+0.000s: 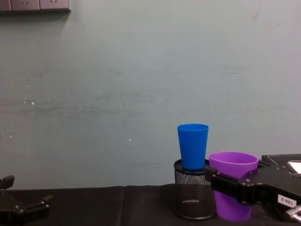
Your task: Pick up one cup with a gripper and tap it against the other cup.
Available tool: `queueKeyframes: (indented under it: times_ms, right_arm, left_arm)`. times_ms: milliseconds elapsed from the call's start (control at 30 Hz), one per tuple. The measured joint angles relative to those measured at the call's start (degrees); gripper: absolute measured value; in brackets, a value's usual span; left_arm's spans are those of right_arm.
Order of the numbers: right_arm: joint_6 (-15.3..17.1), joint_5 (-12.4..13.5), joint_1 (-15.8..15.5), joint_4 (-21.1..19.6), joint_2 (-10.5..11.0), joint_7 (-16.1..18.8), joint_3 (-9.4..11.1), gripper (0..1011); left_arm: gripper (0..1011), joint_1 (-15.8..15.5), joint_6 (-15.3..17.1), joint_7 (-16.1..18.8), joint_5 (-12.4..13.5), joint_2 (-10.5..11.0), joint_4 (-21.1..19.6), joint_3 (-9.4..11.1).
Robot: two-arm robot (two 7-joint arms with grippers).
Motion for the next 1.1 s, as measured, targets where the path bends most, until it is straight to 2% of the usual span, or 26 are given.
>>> queueKeyframes:
  times_ms: [1100]
  right_arm:
    - [0.00, 0.00, 0.00, 0.00, 0.00, 0.00, 0.00, 724]
  left_arm:
    - [1000, 0.00, 0.00, 0.00, 0.00, 0.00, 0.00, 0.00]
